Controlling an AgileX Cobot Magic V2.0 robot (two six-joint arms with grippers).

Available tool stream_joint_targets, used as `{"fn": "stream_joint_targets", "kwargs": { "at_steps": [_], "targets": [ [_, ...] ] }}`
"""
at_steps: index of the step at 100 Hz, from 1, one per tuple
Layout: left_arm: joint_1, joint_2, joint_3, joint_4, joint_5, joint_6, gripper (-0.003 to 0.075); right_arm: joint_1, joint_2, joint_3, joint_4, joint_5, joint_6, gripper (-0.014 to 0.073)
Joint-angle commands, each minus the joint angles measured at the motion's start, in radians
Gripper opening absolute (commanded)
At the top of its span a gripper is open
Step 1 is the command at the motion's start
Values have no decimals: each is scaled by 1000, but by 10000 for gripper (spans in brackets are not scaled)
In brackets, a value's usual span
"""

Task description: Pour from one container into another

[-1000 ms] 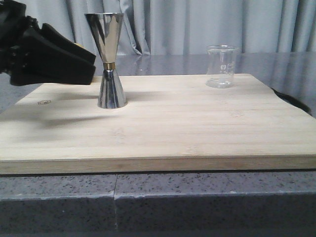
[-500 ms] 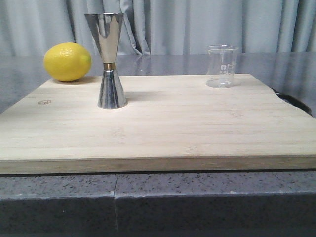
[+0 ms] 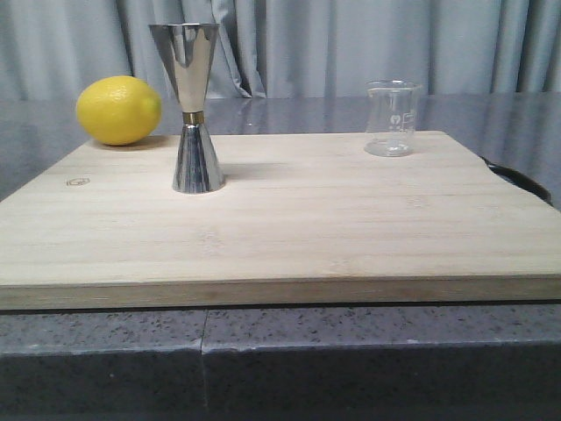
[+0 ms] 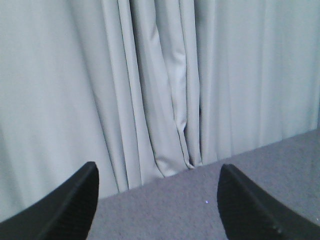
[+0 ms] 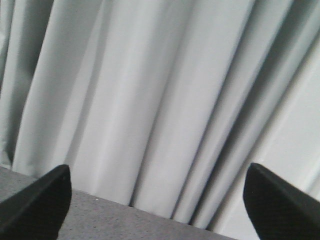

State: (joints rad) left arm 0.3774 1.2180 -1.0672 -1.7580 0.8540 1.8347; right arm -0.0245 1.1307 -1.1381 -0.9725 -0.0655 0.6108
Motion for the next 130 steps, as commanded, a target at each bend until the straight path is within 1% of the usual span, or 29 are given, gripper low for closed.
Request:
{"fn": "stream_joint_targets", "kwargs": {
  "at_steps": [1,14,28,40,51,57,61,69,74,87,101,118,130],
  "targets": [
    [2,-24,-89,-93,-12,-24,457,-4,-64,-38,-30,4,-6,630],
    [2,-26,-155,-93,-88,-120,457,-4,-108,-38,-45,53,-6,630],
    [-29,-55,-167,-91,-121,-145,457,-4,-128,-38,-45,98,-6,630],
    [-123,-90,-167,-49,-161,-145,457,-4,-130,-38,-45,102,-6,629],
    [-237,-126,-163,88,-219,-147,457,-2,-134,-38,-45,109,-6,629],
    [-286,-153,-156,166,-272,-190,457,-2,-140,-36,-45,131,-6,629],
    [-305,-172,-143,190,-306,-208,457,-2,-151,-36,-45,154,-6,629],
    [-322,-226,-101,207,-387,-216,457,-2,-172,-30,-39,199,-6,629],
    [-322,-261,-67,207,-441,-216,457,-2,-190,-13,-36,199,-6,629],
    [-322,-354,36,185,-605,-217,457,-2,-252,66,-32,130,-6,628],
    [-322,-449,142,169,-712,-217,457,-2,-327,161,-27,57,15,627],
    [-322,-545,278,142,-733,-217,457,-2,-409,262,-16,37,62,627],
    [-322,-605,386,122,-710,-217,457,-2,-475,357,-14,37,65,627]
  ]
}}
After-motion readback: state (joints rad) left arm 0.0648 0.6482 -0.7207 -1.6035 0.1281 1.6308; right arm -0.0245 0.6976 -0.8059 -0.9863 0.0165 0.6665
